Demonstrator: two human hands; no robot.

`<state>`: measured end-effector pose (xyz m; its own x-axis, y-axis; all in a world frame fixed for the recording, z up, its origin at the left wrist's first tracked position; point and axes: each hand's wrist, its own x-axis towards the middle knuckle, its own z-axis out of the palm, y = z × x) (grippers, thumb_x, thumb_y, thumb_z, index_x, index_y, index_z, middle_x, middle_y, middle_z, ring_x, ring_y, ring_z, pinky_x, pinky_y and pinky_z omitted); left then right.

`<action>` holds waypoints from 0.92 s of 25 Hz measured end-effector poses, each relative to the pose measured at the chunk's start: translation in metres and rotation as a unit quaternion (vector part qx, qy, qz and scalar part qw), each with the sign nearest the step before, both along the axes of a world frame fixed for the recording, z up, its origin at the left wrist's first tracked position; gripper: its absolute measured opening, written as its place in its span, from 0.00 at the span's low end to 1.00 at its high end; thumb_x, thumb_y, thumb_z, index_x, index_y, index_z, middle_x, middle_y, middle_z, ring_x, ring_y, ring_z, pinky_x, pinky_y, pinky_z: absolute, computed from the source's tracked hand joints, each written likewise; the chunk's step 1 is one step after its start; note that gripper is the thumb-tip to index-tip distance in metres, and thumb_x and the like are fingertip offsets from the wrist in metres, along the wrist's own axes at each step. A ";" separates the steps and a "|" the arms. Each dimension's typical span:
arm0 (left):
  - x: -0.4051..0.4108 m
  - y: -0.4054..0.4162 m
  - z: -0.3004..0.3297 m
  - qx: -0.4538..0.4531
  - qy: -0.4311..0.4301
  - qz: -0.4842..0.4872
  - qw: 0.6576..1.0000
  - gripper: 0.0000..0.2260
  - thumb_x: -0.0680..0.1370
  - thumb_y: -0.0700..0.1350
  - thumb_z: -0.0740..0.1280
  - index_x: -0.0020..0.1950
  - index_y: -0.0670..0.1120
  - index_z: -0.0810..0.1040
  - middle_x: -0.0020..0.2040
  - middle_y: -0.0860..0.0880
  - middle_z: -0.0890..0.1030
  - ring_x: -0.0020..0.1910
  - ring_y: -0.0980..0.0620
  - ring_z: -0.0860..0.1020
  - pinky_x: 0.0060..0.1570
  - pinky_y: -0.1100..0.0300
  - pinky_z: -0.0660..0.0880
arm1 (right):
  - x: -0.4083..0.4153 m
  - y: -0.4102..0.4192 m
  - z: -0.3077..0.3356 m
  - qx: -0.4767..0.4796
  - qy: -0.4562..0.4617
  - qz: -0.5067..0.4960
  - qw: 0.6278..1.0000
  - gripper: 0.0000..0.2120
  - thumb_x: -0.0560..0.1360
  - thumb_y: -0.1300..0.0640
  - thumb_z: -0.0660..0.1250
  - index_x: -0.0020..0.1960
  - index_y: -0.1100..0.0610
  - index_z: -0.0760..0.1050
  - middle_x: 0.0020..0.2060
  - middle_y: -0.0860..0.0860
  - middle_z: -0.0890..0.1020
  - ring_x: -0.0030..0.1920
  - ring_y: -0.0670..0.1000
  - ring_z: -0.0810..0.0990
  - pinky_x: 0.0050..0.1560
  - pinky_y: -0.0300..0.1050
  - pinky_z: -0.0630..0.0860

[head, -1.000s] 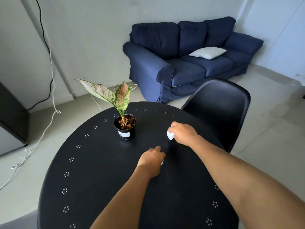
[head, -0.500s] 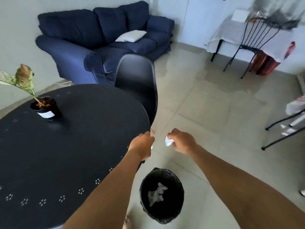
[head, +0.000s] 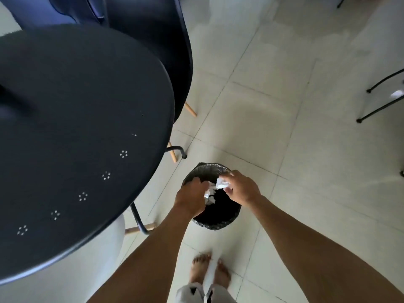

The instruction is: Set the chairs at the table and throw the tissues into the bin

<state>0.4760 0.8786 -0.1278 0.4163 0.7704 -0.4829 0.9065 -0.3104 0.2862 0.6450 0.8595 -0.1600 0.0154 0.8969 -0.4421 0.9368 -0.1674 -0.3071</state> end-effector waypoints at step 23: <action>-0.111 -0.131 -0.047 -0.123 -0.048 0.198 0.971 0.16 0.74 0.59 0.56 0.59 0.69 0.74 0.64 0.51 0.74 0.71 0.54 0.69 0.70 0.62 0.65 | 0.026 -0.022 0.083 0.294 0.192 -0.197 0.915 0.15 0.72 0.65 0.69 0.59 0.61 0.78 0.53 0.55 0.78 0.51 0.56 0.82 0.55 0.44 0.80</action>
